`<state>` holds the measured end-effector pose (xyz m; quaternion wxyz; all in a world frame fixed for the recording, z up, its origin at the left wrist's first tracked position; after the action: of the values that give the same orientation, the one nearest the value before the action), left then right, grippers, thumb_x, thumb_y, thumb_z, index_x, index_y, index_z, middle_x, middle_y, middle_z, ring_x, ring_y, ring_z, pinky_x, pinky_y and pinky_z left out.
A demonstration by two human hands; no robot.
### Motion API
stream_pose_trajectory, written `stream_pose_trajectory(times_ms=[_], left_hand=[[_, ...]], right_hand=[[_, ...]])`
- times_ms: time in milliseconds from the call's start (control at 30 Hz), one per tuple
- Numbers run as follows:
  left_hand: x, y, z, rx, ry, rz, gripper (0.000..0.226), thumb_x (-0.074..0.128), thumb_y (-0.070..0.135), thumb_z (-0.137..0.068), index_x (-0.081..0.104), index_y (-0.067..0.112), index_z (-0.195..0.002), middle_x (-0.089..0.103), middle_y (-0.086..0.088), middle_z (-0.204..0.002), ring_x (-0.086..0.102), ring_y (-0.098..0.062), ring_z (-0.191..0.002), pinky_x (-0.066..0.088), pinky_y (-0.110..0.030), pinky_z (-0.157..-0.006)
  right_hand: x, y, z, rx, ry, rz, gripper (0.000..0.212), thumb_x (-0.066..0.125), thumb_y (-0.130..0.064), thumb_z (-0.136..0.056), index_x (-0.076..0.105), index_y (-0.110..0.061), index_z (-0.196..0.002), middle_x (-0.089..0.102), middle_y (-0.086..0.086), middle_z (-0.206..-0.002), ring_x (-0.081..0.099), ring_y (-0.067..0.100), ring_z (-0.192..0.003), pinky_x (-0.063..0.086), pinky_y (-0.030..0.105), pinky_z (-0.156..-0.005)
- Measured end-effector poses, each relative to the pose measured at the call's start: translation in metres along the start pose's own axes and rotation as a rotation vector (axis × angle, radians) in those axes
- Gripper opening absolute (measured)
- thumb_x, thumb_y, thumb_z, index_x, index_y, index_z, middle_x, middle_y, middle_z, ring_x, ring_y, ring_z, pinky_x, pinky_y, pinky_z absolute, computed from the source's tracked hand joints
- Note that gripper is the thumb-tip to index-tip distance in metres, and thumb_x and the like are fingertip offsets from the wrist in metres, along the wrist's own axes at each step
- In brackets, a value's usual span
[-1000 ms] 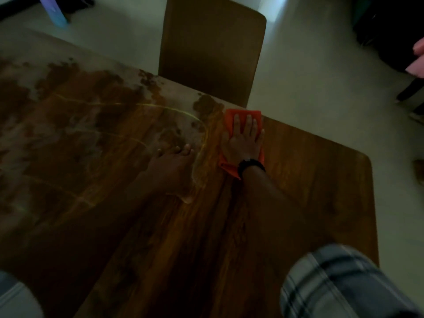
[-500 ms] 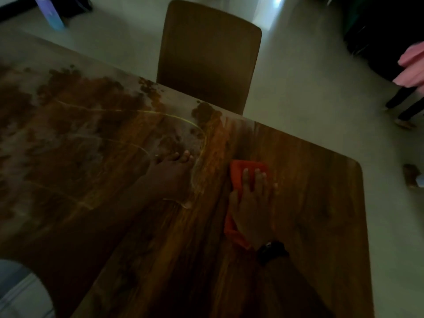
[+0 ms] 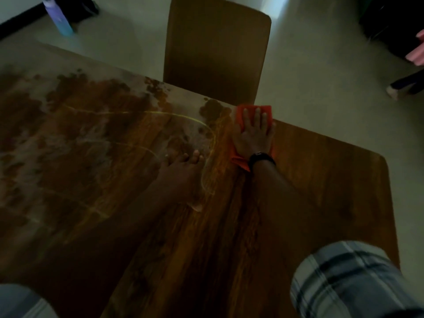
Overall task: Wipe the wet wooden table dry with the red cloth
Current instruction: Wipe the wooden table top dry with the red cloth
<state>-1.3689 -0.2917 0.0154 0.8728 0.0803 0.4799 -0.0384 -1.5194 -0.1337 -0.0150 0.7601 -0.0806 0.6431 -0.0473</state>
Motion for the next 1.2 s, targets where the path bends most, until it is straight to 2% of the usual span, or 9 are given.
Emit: stream_pose_trajectory(times_ms=[200, 333, 500, 633, 767, 867, 1033, 1100, 1200], left_hand=[[0.001, -0.001, 0.001, -0.013, 0.007, -0.026, 0.135, 0.076, 0.067, -0.054, -0.006, 0.022, -0.152, -0.011, 0.001, -0.16, 0.001, -0.025, -0.147, 0.01, -0.061, -0.113], [0.001, -0.002, 0.004, 0.016, -0.005, -0.007, 0.132, 0.073, 0.068, -0.059, -0.008, 0.022, -0.152, -0.014, 0.0, -0.16, -0.002, -0.025, -0.147, 0.007, -0.062, -0.113], [0.005, -0.004, 0.002, 0.021, -0.005, -0.002, 0.131, 0.072, 0.069, -0.059, -0.009, 0.022, -0.152, -0.016, 0.0, -0.159, -0.004, -0.026, -0.147, 0.006, -0.064, -0.113], [0.005, -0.004, 0.001, 0.017, 0.014, -0.001, 0.131, 0.073, 0.067, -0.059, -0.008, 0.022, -0.152, -0.014, 0.0, -0.16, -0.003, -0.026, -0.147, 0.004, -0.066, -0.112], [0.004, -0.002, 0.007, 0.017, 0.038, 0.0, 0.131, 0.073, 0.067, -0.059, -0.007, 0.022, -0.152, -0.012, 0.001, -0.16, 0.0, -0.025, -0.148, 0.003, -0.069, -0.109], [0.005, -0.002, 0.016, 0.006, 0.116, 0.018, 0.121, 0.07, 0.067, -0.064, -0.001, 0.024, -0.153, -0.006, 0.001, -0.161, 0.004, -0.025, -0.148, 0.004, -0.067, -0.11], [0.041, -0.001, 0.08, 0.01, 0.474, 0.132, 0.072, 0.035, 0.062, -0.089, 0.022, 0.026, -0.151, 0.017, 0.004, -0.159, 0.018, -0.019, -0.146, 0.013, -0.056, -0.114], [0.066, -0.012, 0.114, -0.023, 0.497, 0.197, 0.074, 0.016, 0.069, -0.089, 0.033, 0.026, -0.147, 0.027, 0.005, -0.155, 0.026, -0.018, -0.143, 0.018, -0.053, -0.113], [0.1, -0.032, 0.153, -0.01, 0.437, 0.214, 0.08, 0.006, 0.072, -0.086, 0.034, 0.027, -0.146, 0.026, 0.006, -0.155, 0.019, -0.014, -0.144, 0.016, -0.052, -0.114]], right_hand=[[0.02, -0.012, 0.121, -0.191, 0.037, -0.061, 0.072, 0.001, -0.056, -0.093, 0.013, -0.027, -0.157, 0.006, 0.008, -0.165, 0.003, 0.026, -0.152, -0.001, 0.051, -0.122], [0.018, 0.063, 0.17, 0.01, 0.064, 0.047, 0.068, 0.004, -0.054, -0.096, 0.004, -0.027, -0.158, -0.002, 0.007, -0.165, -0.001, 0.024, -0.152, -0.001, 0.057, -0.12], [-0.003, 0.135, 0.131, 0.249, 0.103, 0.013, 0.071, 0.01, -0.056, -0.094, 0.003, -0.025, -0.158, -0.003, 0.009, -0.165, -0.003, 0.027, -0.152, -0.008, 0.055, -0.118], [0.002, 0.115, 0.1, 0.307, 0.12, 0.01, 0.063, 0.023, -0.047, -0.103, 0.004, -0.024, -0.158, -0.001, 0.013, -0.165, -0.002, 0.03, -0.152, -0.004, 0.054, -0.121], [0.015, 0.065, 0.131, 0.137, 0.088, 0.008, 0.065, 0.011, -0.051, -0.098, 0.007, -0.025, -0.158, 0.0, 0.012, -0.165, 0.001, 0.03, -0.152, -0.008, 0.05, -0.119], [0.026, 0.028, 0.182, 0.015, 0.133, -0.023, 0.067, 0.015, -0.05, -0.096, 0.024, -0.021, -0.156, 0.018, 0.015, -0.162, 0.018, 0.034, -0.149, 0.005, 0.052, -0.119], [0.054, -0.004, 0.299, -0.064, 0.127, -0.047, 0.063, 0.029, -0.047, -0.096, 0.025, -0.026, -0.155, 0.02, 0.01, -0.162, 0.018, 0.029, -0.15, 0.012, 0.052, -0.12], [0.064, -0.014, 0.352, -0.103, 0.114, -0.032, 0.065, 0.035, -0.046, -0.094, 0.025, -0.027, -0.155, 0.019, 0.009, -0.163, 0.016, 0.028, -0.151, 0.013, 0.052, -0.119], [0.075, -0.03, 0.412, -0.171, 0.109, -0.042, 0.065, 0.041, -0.044, -0.093, 0.031, -0.024, -0.153, 0.025, 0.01, -0.161, 0.021, 0.029, -0.149, 0.019, 0.055, -0.117]])
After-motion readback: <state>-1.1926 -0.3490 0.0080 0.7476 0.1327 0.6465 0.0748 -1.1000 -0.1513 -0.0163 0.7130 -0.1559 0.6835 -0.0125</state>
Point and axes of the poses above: each hand's wrist, its own z-axis away from the middle knuckle, its own x-axis out of the palm, y = z × x, the point moved 6 cm from there along -z, towards the middle knuckle
